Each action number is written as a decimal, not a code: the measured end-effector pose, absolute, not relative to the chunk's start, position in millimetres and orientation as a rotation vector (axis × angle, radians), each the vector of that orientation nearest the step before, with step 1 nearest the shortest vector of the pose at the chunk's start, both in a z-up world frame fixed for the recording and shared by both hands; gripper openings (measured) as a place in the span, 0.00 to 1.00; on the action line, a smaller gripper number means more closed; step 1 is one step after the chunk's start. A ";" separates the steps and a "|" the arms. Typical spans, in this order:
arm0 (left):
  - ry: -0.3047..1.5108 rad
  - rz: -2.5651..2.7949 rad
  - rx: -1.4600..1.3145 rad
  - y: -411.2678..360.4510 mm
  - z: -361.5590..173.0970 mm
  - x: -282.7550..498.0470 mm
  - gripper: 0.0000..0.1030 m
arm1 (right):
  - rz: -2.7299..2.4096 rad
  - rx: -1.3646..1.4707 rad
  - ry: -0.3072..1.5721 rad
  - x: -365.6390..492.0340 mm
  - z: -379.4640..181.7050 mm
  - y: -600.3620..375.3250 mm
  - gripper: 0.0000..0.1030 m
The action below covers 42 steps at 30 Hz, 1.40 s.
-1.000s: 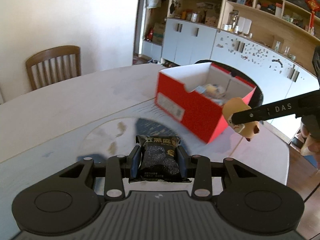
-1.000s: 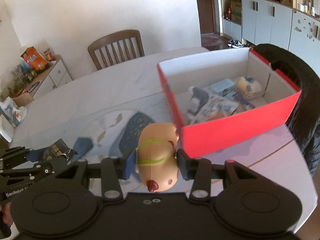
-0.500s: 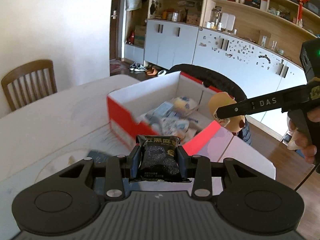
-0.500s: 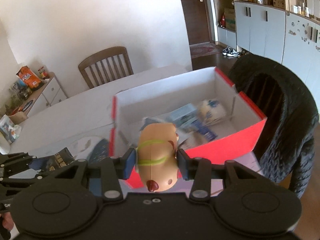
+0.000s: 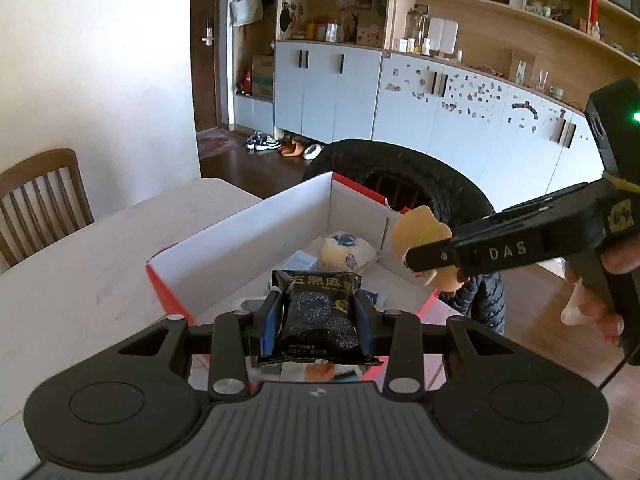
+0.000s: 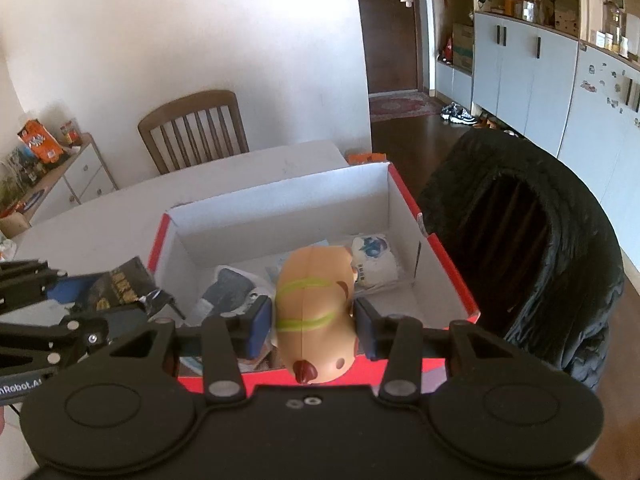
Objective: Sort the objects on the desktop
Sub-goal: 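Lower the black snack bag and orange toy with both grippers into the red box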
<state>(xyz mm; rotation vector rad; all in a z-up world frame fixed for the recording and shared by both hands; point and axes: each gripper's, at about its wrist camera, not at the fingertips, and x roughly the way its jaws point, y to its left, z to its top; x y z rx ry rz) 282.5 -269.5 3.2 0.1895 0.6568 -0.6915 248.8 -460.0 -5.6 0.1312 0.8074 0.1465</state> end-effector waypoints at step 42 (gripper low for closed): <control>0.975 -0.721 0.471 -383.9 -88.4 405.8 0.36 | 0.225 -0.088 1.098 322.4 -83.3 -462.0 0.42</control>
